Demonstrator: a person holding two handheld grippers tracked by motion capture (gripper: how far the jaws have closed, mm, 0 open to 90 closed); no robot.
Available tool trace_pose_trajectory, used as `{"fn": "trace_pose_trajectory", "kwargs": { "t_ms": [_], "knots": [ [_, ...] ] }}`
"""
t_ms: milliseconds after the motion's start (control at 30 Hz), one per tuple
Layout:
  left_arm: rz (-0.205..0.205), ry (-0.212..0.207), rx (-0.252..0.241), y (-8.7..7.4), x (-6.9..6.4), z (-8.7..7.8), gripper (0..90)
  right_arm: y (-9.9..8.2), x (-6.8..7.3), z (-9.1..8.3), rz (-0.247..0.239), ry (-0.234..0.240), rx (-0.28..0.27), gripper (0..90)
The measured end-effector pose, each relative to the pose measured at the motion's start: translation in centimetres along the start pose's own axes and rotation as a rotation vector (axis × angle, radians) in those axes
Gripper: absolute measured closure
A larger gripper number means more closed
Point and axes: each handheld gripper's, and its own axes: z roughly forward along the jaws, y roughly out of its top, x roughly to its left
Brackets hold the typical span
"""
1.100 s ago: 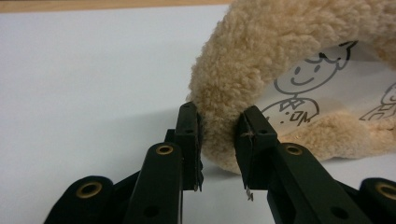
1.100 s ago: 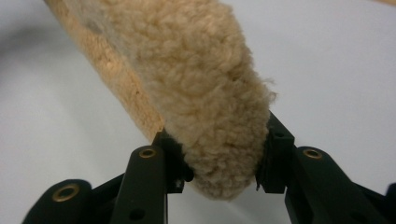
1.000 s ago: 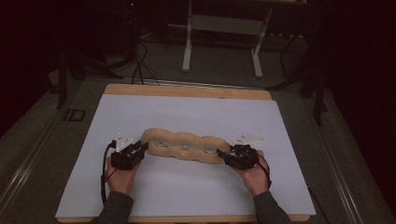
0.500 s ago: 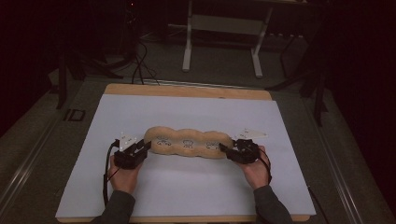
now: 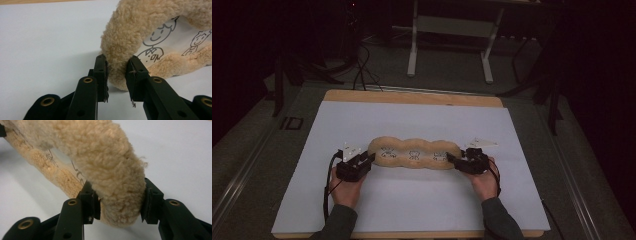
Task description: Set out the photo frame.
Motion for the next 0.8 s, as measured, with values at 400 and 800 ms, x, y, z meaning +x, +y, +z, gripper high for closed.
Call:
{"fn": "trace_pose_trajectory", "kwargs": {
  "t_ms": [400, 800],
  "knots": [
    [-0.062, -0.038, 0.032, -0.1, 0.6, -0.3, 72.8, -0.1, -0.4, -0.1, 0.086, 0.071, 0.002, 56.0],
    [-0.071, -0.062, 0.025, 0.0, 1.1, 0.1, 72.5, -0.4, -0.9, 0.0, 0.13, 0.084, -0.02, 57.3]
  ]
}}
